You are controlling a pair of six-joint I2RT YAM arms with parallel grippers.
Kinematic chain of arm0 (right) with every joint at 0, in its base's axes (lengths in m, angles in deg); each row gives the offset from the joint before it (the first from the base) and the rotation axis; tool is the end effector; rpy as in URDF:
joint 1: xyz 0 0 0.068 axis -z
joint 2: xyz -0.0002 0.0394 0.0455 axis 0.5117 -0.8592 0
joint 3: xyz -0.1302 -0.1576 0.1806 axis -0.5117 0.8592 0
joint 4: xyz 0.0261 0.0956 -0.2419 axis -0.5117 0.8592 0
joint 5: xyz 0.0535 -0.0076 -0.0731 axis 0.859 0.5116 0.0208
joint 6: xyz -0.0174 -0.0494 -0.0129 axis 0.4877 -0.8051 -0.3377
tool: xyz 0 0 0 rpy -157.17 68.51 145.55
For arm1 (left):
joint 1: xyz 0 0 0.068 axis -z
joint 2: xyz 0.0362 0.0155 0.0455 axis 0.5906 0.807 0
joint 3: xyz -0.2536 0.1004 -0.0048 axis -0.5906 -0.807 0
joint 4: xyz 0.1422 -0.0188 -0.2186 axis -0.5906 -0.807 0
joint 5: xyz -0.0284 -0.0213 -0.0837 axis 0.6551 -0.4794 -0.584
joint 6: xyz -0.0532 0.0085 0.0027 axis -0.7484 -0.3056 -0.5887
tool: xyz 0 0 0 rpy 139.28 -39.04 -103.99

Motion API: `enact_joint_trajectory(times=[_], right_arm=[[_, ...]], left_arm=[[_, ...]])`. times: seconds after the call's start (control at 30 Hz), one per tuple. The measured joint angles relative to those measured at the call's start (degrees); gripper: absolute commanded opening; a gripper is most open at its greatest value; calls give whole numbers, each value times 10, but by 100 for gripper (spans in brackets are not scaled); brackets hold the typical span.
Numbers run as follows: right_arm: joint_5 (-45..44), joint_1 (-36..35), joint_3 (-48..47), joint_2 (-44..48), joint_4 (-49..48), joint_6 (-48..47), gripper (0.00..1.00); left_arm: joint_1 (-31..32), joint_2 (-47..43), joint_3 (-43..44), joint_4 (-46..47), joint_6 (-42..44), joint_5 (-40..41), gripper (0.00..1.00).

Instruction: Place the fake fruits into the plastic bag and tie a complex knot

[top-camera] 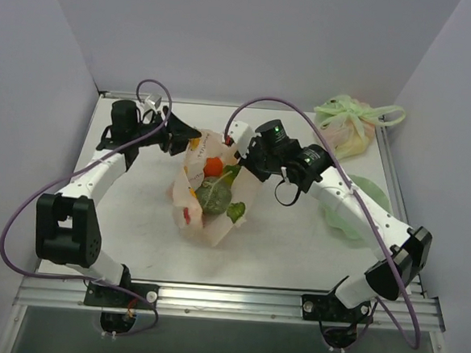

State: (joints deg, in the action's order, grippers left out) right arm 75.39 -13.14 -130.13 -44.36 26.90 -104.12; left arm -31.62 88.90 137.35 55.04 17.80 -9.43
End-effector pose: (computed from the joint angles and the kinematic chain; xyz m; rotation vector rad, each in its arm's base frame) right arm 0.2499 0.2451 0.3759 -1.2219 1.7144 0.3025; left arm 0.3422 -0.0560 0.2904 -0.4406 2.1458 -1.6443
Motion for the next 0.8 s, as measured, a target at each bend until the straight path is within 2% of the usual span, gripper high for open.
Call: enact_joint_trajectory(times=[0.1,0.23,0.37,0.47,0.53,0.6,0.8], right_arm=[[47,1,-16,21,20,26,0],[99,11,-19,19,48,68,0],[147,39,-18,14,63,117,0],[191,70,-18,14,65,164,0],[221,96,-17,14,63,200,0],[255,123,-10,14,48,243,0],[315,169,27,17,-13,349,0]], left_arm=[[-10,10,60,-18,32,2,79],[-29,12,111,-56,83,5,83],[-67,10,194,-162,183,29,85],[-102,-16,249,-264,301,67,85],[-110,-63,250,-328,369,83,92],[-102,-126,235,-384,430,91,93],[-24,-339,149,-507,553,95,95]])
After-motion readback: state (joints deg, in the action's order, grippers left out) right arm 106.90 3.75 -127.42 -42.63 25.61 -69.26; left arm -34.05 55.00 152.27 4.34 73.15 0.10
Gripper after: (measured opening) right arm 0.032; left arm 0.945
